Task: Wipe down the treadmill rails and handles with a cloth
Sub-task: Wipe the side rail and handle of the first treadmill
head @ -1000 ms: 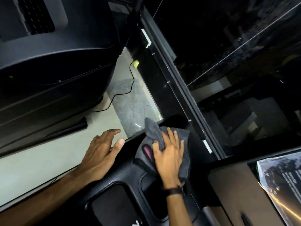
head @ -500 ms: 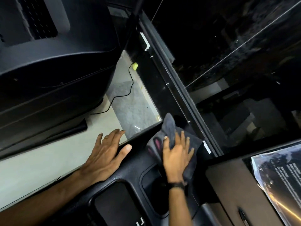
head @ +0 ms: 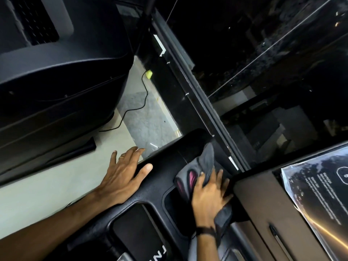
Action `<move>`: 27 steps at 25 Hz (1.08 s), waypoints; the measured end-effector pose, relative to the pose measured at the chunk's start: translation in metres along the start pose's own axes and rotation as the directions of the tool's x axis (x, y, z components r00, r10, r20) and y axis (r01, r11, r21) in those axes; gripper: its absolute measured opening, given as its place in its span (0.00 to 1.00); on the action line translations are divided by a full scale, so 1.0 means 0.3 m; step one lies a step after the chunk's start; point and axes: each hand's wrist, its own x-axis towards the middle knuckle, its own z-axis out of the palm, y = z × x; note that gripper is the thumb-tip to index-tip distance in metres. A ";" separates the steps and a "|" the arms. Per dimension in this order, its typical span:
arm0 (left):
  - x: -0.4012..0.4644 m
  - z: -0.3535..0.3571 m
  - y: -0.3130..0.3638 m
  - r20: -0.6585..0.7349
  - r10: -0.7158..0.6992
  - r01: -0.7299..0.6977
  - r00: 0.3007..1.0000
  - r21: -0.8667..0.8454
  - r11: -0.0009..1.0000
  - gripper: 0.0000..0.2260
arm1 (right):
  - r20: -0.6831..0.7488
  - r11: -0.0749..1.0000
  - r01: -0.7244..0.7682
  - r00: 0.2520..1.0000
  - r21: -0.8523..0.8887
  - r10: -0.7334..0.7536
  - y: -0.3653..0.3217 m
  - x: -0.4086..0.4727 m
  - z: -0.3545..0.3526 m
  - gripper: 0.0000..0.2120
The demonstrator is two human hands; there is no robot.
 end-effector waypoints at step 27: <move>-0.015 -0.019 0.004 -0.075 -0.019 0.011 0.997 -0.109 0.994 0.37 | -0.050 0.969 0.036 0.998 0.246 -0.025 0.050 -0.525 -0.012 0.26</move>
